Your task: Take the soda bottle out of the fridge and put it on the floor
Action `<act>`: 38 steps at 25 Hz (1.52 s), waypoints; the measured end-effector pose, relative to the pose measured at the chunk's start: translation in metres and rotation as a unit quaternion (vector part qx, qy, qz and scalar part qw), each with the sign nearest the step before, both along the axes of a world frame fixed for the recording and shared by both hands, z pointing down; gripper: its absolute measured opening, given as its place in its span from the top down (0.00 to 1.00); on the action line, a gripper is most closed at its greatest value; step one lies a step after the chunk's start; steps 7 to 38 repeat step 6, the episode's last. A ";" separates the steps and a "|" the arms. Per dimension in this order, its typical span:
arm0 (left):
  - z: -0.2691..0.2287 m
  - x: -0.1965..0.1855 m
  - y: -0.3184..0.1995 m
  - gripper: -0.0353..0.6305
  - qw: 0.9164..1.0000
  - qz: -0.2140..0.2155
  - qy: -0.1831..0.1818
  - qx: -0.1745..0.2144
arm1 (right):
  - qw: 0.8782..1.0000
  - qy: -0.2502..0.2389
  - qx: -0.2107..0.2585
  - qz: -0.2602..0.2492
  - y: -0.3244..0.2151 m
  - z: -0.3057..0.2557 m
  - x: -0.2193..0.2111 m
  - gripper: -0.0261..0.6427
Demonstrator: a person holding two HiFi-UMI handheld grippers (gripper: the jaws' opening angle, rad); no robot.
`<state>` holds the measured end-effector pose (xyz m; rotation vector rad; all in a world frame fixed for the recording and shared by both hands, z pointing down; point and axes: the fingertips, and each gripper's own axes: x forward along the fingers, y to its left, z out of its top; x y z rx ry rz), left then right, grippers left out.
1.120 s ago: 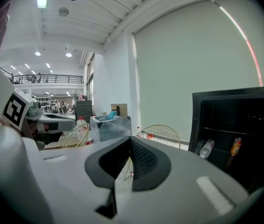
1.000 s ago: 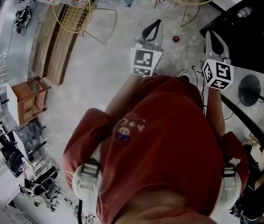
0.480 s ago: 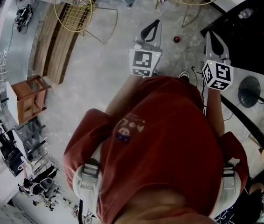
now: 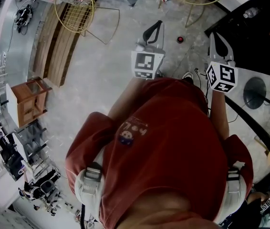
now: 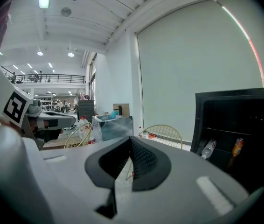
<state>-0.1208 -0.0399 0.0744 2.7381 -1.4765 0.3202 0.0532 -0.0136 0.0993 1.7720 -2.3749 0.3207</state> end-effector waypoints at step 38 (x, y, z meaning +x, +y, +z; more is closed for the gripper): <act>0.002 -0.001 0.002 0.95 1.000 -0.001 0.001 -0.001 | 1.000 0.002 0.000 0.000 0.002 0.002 -0.001 0.96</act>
